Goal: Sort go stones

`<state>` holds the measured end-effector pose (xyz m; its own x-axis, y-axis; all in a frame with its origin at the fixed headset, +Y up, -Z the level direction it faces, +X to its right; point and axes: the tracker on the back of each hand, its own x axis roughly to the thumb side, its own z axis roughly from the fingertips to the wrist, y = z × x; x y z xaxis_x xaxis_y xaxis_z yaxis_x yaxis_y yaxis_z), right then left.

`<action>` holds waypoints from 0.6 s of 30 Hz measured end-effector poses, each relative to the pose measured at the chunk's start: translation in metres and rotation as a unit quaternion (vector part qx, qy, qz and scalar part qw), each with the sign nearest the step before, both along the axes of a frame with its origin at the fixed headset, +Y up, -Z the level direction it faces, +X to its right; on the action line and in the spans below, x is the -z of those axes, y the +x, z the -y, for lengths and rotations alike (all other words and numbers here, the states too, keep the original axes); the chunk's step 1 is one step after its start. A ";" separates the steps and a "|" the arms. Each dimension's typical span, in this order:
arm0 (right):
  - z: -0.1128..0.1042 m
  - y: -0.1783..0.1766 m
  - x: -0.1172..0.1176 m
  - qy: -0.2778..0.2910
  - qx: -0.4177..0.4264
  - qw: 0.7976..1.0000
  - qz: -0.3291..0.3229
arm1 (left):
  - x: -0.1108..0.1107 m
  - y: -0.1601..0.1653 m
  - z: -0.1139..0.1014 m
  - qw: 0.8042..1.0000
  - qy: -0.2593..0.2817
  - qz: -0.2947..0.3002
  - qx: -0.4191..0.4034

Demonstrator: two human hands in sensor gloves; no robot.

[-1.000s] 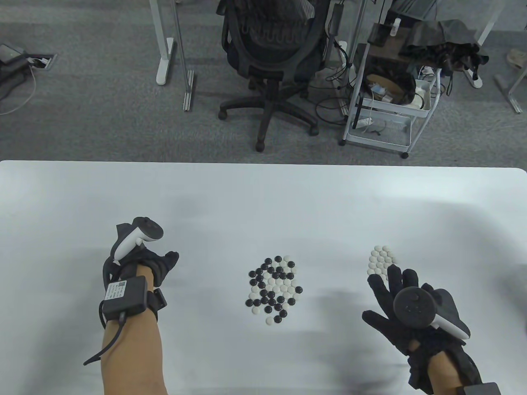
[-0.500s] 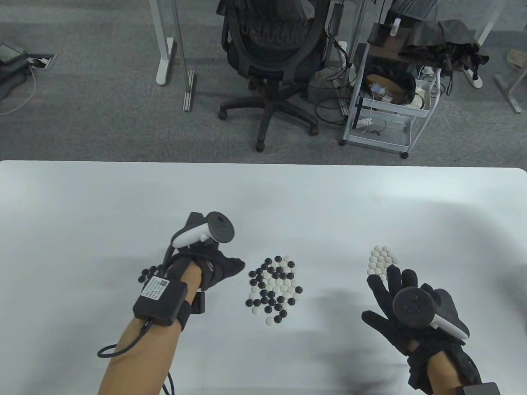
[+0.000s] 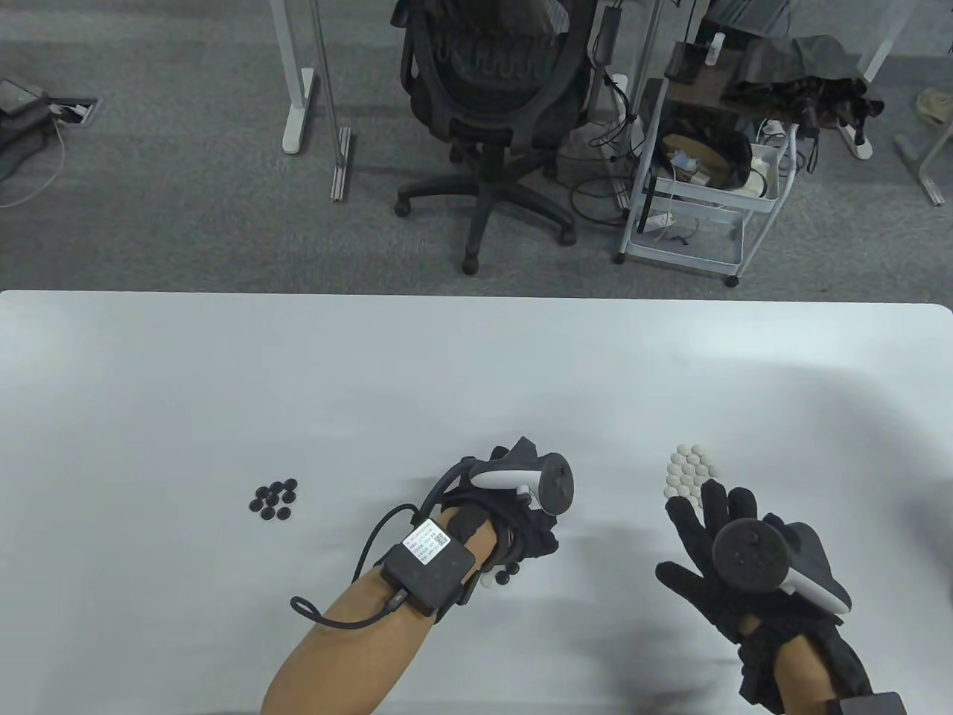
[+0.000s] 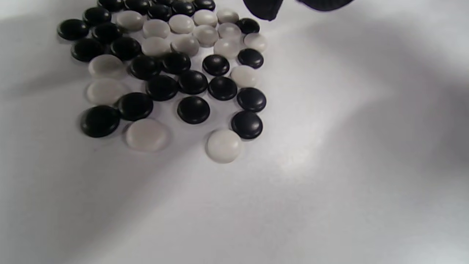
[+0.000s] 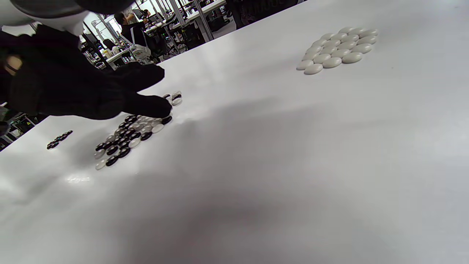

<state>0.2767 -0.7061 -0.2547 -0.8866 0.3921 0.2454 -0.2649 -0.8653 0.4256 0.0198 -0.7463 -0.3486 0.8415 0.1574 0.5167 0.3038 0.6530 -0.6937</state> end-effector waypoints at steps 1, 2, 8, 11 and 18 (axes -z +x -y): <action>0.000 0.000 0.000 0.000 0.000 1.000 0.000 | 0.000 0.001 0.002 1.000 0.005 0.000 0.011; 0.000 0.000 0.000 -0.001 0.000 1.000 0.000 | 0.001 0.003 0.004 1.000 0.009 0.002 0.020; 0.001 0.000 0.000 -0.006 -0.004 1.000 -0.002 | 0.026 0.028 0.008 0.999 0.014 -0.033 -0.012; 0.002 -0.001 0.000 -0.008 -0.005 1.000 -0.002 | 0.049 0.040 0.009 0.996 0.022 -0.081 -0.023; 0.001 -0.001 -0.001 -0.008 -0.001 1.000 -0.003 | 0.096 -0.014 0.008 0.973 0.015 -0.229 -0.021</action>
